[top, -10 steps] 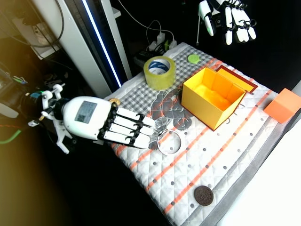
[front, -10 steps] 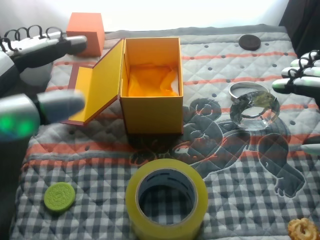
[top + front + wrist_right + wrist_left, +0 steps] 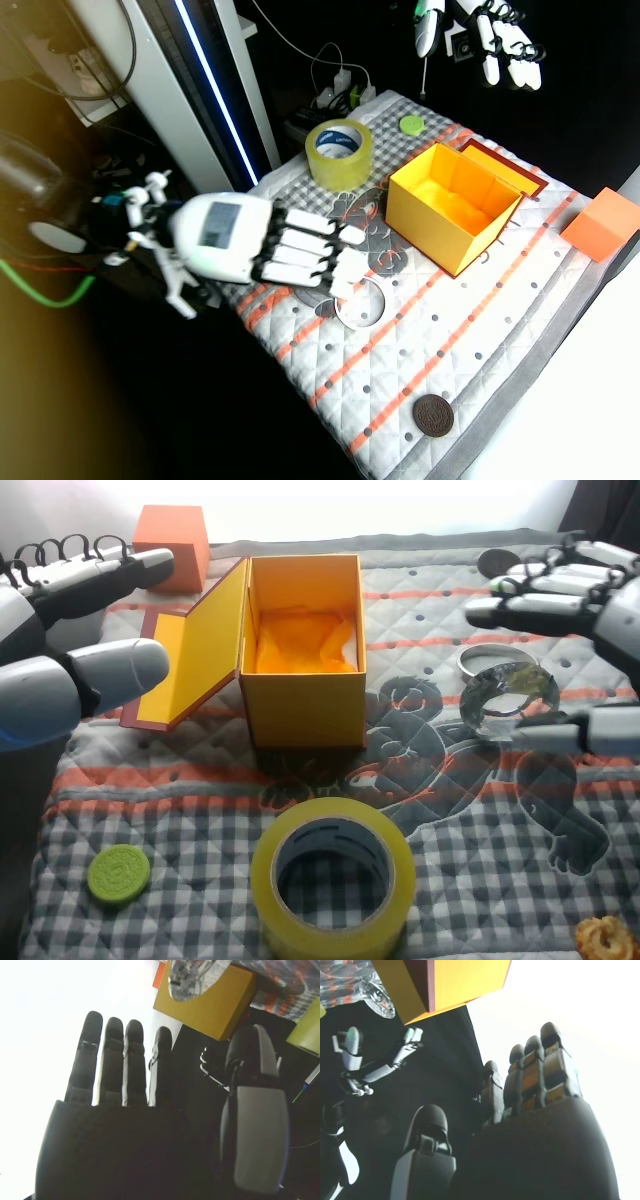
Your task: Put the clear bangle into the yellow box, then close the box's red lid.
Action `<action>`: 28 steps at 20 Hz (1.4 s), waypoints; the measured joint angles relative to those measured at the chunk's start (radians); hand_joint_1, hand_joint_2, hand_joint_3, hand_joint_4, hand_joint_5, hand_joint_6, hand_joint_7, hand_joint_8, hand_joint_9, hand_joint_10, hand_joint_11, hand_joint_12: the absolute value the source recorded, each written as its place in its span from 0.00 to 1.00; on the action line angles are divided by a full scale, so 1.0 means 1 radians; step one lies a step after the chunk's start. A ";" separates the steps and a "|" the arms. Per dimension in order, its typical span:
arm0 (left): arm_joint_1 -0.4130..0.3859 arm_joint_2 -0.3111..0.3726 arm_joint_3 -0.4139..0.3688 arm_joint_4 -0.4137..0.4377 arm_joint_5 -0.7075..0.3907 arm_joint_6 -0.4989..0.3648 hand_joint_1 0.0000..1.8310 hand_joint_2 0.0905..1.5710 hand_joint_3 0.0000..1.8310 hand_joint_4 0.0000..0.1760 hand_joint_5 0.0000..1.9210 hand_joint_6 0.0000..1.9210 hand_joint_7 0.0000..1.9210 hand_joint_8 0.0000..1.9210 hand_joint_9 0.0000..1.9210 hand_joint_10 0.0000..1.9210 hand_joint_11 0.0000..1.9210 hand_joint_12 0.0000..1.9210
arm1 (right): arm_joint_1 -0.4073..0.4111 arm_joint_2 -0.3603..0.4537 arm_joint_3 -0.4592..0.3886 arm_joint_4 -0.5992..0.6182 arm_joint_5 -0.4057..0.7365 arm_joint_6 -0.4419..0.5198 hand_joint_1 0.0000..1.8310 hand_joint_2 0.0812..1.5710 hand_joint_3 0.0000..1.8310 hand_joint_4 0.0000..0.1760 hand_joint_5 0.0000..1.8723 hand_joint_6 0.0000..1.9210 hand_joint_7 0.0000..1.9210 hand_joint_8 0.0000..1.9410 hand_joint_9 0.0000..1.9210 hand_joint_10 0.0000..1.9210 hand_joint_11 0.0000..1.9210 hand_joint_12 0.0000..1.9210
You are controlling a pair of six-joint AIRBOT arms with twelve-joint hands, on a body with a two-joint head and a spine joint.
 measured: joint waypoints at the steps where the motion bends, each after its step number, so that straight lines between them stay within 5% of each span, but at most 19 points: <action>1: 0.000 0.000 0.000 0.000 0.003 -0.001 0.00 0.75 0.00 1.00 0.10 0.00 0.08 0.00 0.05 0.00 0.00 0.23 | 0.019 -0.018 0.021 0.006 -0.031 0.000 0.50 0.67 0.00 0.29 0.20 0.00 0.25 0.00 0.22 0.01 0.04 0.44; 3: 0.000 -0.002 0.000 0.000 0.011 0.000 0.00 0.75 0.00 1.00 0.10 0.00 0.08 0.00 0.05 0.00 0.00 0.24 | 0.047 -0.039 0.055 0.014 -0.094 -0.001 0.54 0.65 0.00 0.03 0.27 0.00 0.38 0.01 0.40 0.03 0.22 0.49; 5: 0.000 -0.006 0.000 -0.003 0.017 0.000 0.00 0.75 0.00 1.00 0.08 0.00 0.07 0.00 0.04 0.00 0.00 0.21 | 0.050 -0.039 0.057 0.016 -0.111 -0.006 0.54 0.65 0.00 0.08 0.32 0.00 0.48 0.01 0.50 0.04 0.29 0.56; 6: 0.000 -0.006 0.000 0.001 0.018 -0.001 0.00 0.76 0.00 1.00 0.07 0.00 0.07 0.00 0.03 0.00 0.00 0.19 | 0.050 -0.039 0.057 0.015 -0.115 -0.011 0.57 0.65 0.00 0.00 0.35 0.00 0.53 0.02 0.53 0.05 0.31 0.60; 7: 0.000 -0.006 0.000 0.003 0.016 -0.001 0.00 0.77 0.00 1.00 0.07 0.00 0.07 0.00 0.03 0.00 0.00 0.19 | 0.050 -0.039 0.056 0.020 -0.119 -0.019 0.71 0.65 0.01 0.00 0.38 0.00 0.56 0.33 0.58 0.08 0.32 0.68; 9: -0.001 -0.006 0.000 0.000 0.017 0.000 0.00 0.77 0.00 1.00 0.08 0.00 0.05 0.00 0.02 0.00 0.00 0.16 | 0.050 -0.039 0.049 0.030 -0.114 -0.019 0.74 0.66 0.00 0.00 0.40 0.01 0.55 0.45 0.59 0.09 0.30 0.73; 10: -0.001 -0.006 0.000 0.000 0.017 0.000 0.00 0.78 0.00 1.00 0.08 0.00 0.05 0.00 0.03 0.00 0.00 0.15 | 0.050 -0.039 0.048 0.031 -0.109 -0.019 0.74 0.66 0.00 0.00 0.41 0.00 0.55 0.45 0.57 0.22 0.33 0.77; 11: -0.001 -0.006 0.000 0.002 0.017 -0.001 0.00 0.78 0.00 1.00 0.10 0.00 0.07 0.00 0.05 0.00 0.00 0.20 | 0.046 -0.039 0.047 0.039 -0.105 -0.018 0.62 0.65 0.00 0.00 0.42 0.00 0.54 0.27 0.55 0.29 0.35 0.75; 13: -0.001 -0.006 0.000 -0.003 0.017 -0.001 0.00 0.78 0.00 1.00 0.10 0.00 0.07 0.00 0.04 0.00 0.00 0.20 | 0.034 -0.041 0.046 0.054 -0.090 -0.020 0.56 0.64 0.00 0.00 0.44 0.00 0.61 0.10 0.54 0.36 0.38 0.73; 14: -0.001 -0.006 0.000 -0.003 0.018 0.000 0.00 0.78 0.00 1.00 0.09 0.00 0.06 0.00 0.04 0.00 0.00 0.20 | 0.030 -0.043 0.046 0.070 -0.085 -0.019 0.71 0.62 0.00 0.00 0.45 0.00 0.65 0.23 0.58 0.29 0.36 0.70; 16: -0.001 -0.006 -0.001 0.000 0.019 -0.001 0.00 0.78 0.00 1.00 0.09 0.00 0.07 0.00 0.05 0.00 0.00 0.21 | 0.021 -0.046 0.046 0.076 -0.079 -0.020 0.75 0.63 0.00 0.00 0.44 0.00 0.61 0.35 0.55 0.17 0.15 0.69; 17: -0.001 -0.006 -0.001 0.001 0.019 -0.001 0.00 0.79 0.00 1.00 0.09 0.00 0.08 0.01 0.05 0.00 0.00 0.21 | 0.014 -0.046 0.046 0.084 -0.073 -0.019 0.61 0.63 0.00 0.00 0.41 0.00 0.53 0.17 0.52 0.15 0.19 0.77; 18: -0.001 -0.006 -0.003 -0.005 0.020 -0.002 0.00 0.79 0.00 1.00 0.09 0.00 0.09 0.00 0.06 0.00 0.00 0.22 | 0.009 -0.046 0.046 0.087 -0.069 -0.019 0.59 0.62 0.00 0.00 0.40 0.00 0.52 0.08 0.50 0.13 0.21 0.75; 20: -0.001 -0.006 -0.003 -0.003 0.023 -0.001 0.00 0.80 0.00 1.00 0.10 0.00 0.11 0.00 0.09 0.00 0.00 0.26 | 0.003 -0.048 0.046 0.087 -0.068 -0.019 0.56 0.62 0.00 0.00 0.35 0.00 0.44 0.01 0.41 0.09 0.15 0.76; 21: -0.001 -0.006 -0.003 -0.002 0.025 -0.001 0.00 0.80 0.00 1.00 0.11 0.00 0.12 0.00 0.10 0.01 0.00 0.29 | 0.003 -0.048 0.042 0.084 -0.073 -0.019 0.55 0.61 0.00 0.32 0.32 0.00 0.36 0.00 0.33 0.02 0.09 0.65; 23: -0.001 -0.006 -0.003 0.000 0.026 -0.001 0.00 0.80 0.00 1.00 0.11 0.00 0.12 0.00 0.10 0.00 0.00 0.28 | -0.002 -0.048 0.041 0.081 -0.089 -0.027 0.51 0.59 0.00 0.43 0.30 0.00 0.31 0.00 0.28 0.00 0.04 0.60; 25: -0.001 -0.006 -0.002 -0.004 0.029 0.000 0.00 0.81 0.00 1.00 0.10 0.00 0.12 0.00 0.08 0.00 0.00 0.25 | -0.010 -0.047 0.035 0.106 -0.143 -0.027 0.41 0.55 0.00 0.48 0.26 0.00 0.24 0.00 0.21 0.00 0.01 0.35; 26: -0.001 -0.006 -0.002 -0.008 0.032 -0.001 0.00 0.80 0.00 1.00 0.10 0.00 0.12 0.00 0.09 0.00 0.00 0.26 | -0.010 -0.037 0.033 0.094 -0.148 -0.031 0.43 0.55 0.00 0.30 0.24 0.00 0.20 0.00 0.14 0.00 0.00 0.18; 28: -0.001 -0.006 -0.003 -0.002 0.031 -0.001 0.00 0.80 0.00 1.00 0.10 0.00 0.13 0.00 0.10 0.00 0.00 0.28 | -0.010 -0.032 0.025 0.087 -0.148 -0.033 0.40 0.57 0.00 0.68 0.22 0.00 0.18 0.00 0.10 0.00 0.00 0.13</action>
